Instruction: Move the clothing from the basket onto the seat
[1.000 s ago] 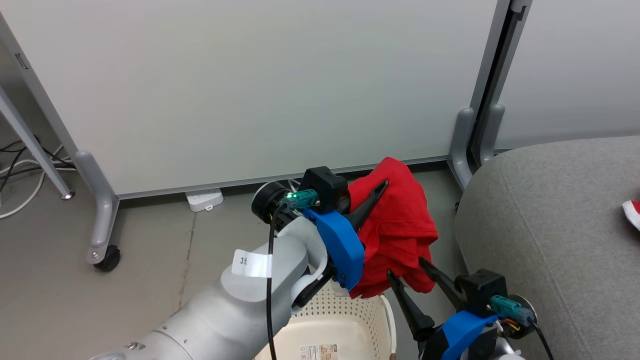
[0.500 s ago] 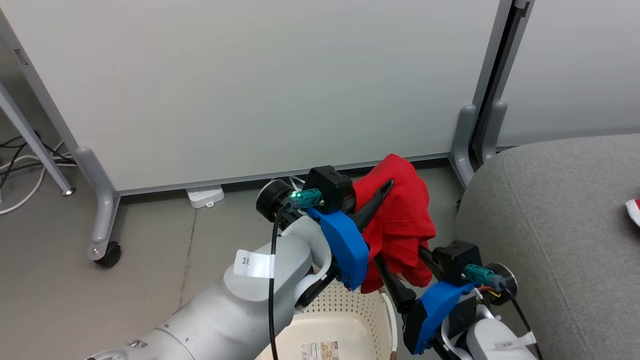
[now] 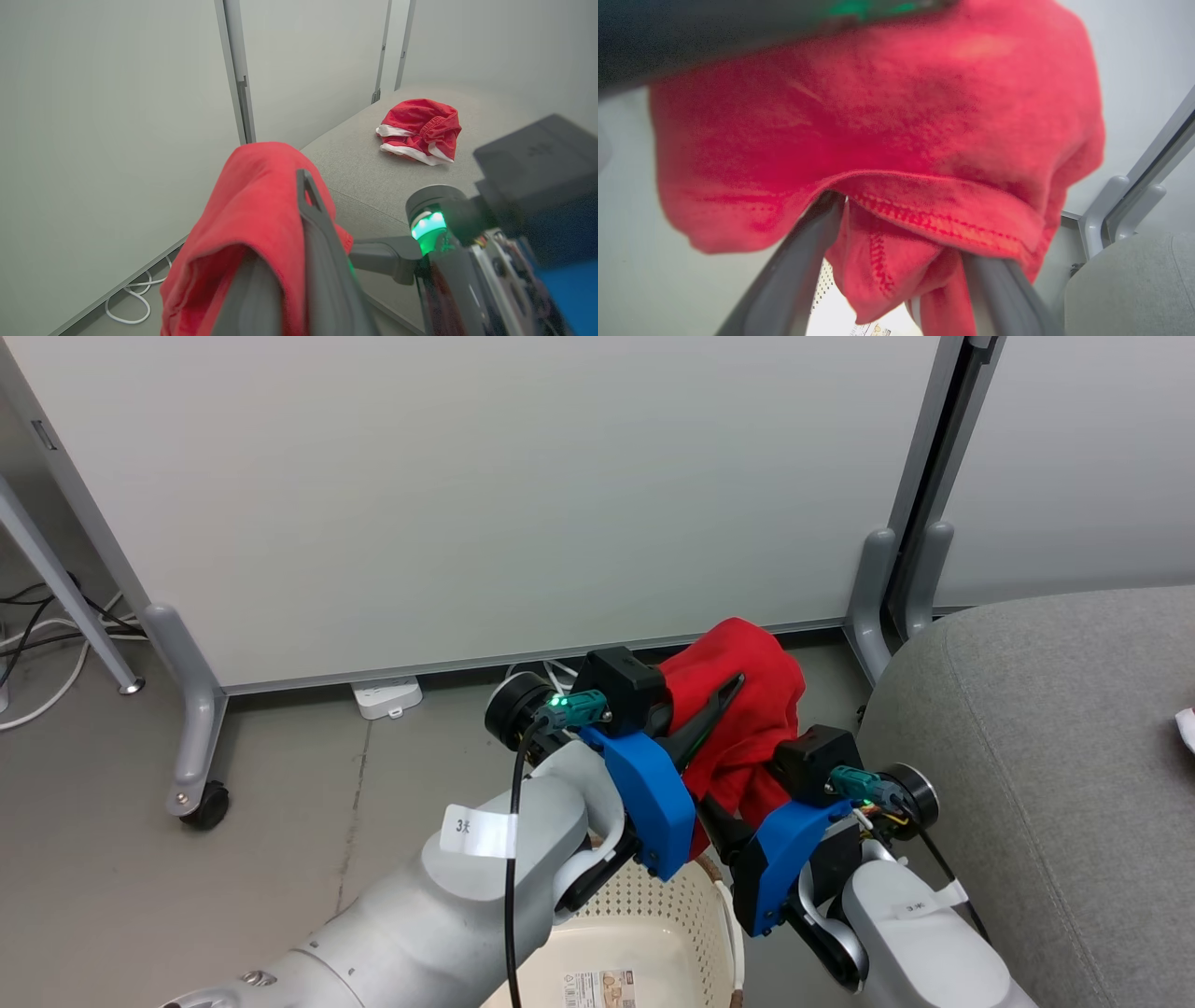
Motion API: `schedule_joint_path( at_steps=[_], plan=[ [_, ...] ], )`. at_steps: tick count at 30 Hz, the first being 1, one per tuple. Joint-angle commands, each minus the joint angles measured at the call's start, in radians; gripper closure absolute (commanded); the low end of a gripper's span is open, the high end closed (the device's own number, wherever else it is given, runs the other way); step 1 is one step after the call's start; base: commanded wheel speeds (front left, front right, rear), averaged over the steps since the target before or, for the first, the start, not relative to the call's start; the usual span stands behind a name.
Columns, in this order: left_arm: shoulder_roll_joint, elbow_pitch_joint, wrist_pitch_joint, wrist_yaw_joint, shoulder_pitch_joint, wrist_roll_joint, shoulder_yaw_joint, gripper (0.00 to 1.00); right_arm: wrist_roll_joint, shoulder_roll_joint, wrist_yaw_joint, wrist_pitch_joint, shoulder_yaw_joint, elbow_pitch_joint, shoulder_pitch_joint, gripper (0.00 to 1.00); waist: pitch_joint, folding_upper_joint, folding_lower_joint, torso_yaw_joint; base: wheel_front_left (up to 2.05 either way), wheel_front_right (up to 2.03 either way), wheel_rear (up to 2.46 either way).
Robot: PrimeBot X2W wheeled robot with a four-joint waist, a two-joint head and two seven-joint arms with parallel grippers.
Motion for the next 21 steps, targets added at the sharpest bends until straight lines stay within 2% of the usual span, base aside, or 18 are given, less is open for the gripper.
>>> schedule_joint_path(
  at_steps=[1,3,4,5,21],
  plan=[
    [-0.001,-0.002,0.0,-0.002,-0.002,0.0,-0.003,1.0,-0.006,-0.001,0.0,-0.008,0.004,0.014,-0.021,0.0,0.0,-0.0001,0.0,0.0,0.0,0.0,0.0],
    [-0.001,-0.003,0.0,-0.002,0.001,-0.001,-0.004,1.0,-0.013,-0.001,0.0,-0.008,0.011,0.04,-0.035,0.04,0.0,-0.0001,0.0,0.0,0.0,0.0,0.0],
    [-0.001,-0.004,0.0,-0.002,0.003,-0.001,-0.004,1.0,-0.011,-0.001,0.0,-0.012,0.014,0.05,-0.042,0.55,0.0,-0.0001,0.0,0.0,0.0,0.0,0.0],
    [-0.001,-0.004,0.0,-0.002,0.004,-0.001,-0.004,1.0,-0.017,-0.001,0.0,-0.018,0.019,0.058,-0.05,1.0,0.0,-0.0001,0.0,0.0,0.0,0.0,0.0],
    [-0.001,0.024,-0.006,-0.002,0.004,-0.003,-0.006,1.0,0.014,0.0,0.0,-0.069,0.053,0.109,-0.069,1.0,-0.001,-0.0001,0.0,-0.018,0.0,0.0,0.0]
  ],
)
